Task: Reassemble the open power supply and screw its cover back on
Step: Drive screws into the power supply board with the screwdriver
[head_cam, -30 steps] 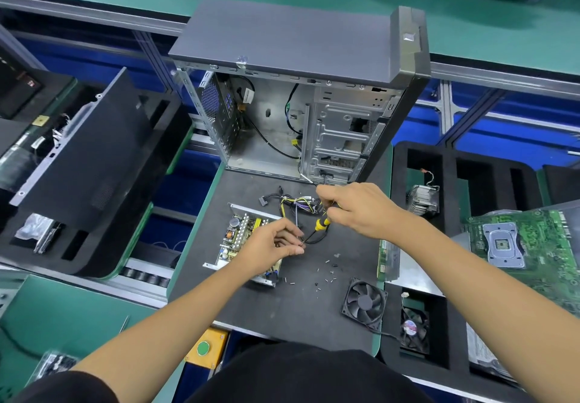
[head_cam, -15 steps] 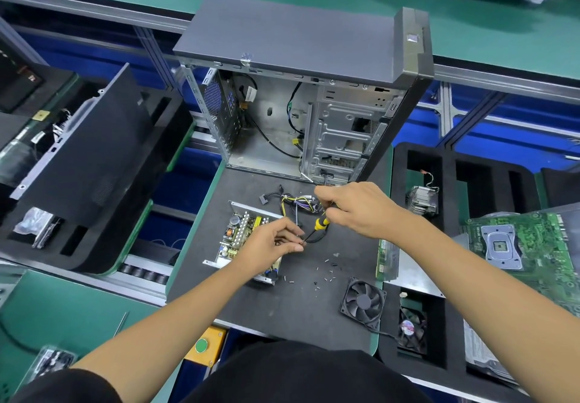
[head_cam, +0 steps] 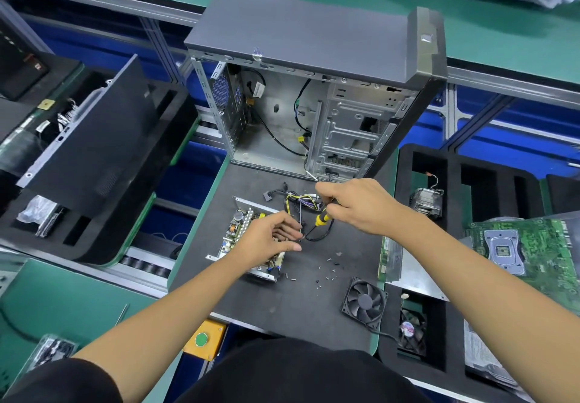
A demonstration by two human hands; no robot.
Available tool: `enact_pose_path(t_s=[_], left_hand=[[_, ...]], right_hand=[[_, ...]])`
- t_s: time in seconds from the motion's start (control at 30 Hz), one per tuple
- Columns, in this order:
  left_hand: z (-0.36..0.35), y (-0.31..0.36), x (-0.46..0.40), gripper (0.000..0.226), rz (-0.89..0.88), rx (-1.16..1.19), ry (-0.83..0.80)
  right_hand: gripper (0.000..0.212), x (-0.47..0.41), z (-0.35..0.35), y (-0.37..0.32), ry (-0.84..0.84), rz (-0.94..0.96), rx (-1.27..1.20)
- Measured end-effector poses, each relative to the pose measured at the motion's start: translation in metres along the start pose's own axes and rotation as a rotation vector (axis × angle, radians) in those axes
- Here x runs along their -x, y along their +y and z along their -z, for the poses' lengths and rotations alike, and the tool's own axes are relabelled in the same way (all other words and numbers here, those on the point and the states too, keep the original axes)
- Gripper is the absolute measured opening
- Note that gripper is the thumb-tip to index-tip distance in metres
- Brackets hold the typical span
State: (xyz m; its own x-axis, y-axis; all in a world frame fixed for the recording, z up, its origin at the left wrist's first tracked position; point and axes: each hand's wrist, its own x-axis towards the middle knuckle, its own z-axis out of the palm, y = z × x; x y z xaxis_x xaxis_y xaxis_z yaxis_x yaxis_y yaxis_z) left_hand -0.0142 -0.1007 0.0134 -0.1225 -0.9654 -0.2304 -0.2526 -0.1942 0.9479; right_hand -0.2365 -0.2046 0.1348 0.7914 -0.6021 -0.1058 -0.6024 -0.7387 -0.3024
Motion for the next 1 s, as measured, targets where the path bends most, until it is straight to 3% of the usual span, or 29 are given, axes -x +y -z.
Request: enact_pose_path(t_s=[0.57,0.8,1.0], left_hand=[[-0.005,-0.002,-0.001,0.034,-0.03,-0.045,0.042],[0.002,-0.003,0.001,0.05,-0.054,-0.04,0.007],[0.016,-0.011,0.001,0.048,-0.118,-0.32,0.239]], right_hand=[[0.012,-0.004,0.005,-0.002,-0.029,0.019,0.03],[0.012,-0.006,0.005,-0.001,-0.021,0.024,0.037],[0.019,-0.024,-0.007,-0.006,-0.026,0.032,0.104]])
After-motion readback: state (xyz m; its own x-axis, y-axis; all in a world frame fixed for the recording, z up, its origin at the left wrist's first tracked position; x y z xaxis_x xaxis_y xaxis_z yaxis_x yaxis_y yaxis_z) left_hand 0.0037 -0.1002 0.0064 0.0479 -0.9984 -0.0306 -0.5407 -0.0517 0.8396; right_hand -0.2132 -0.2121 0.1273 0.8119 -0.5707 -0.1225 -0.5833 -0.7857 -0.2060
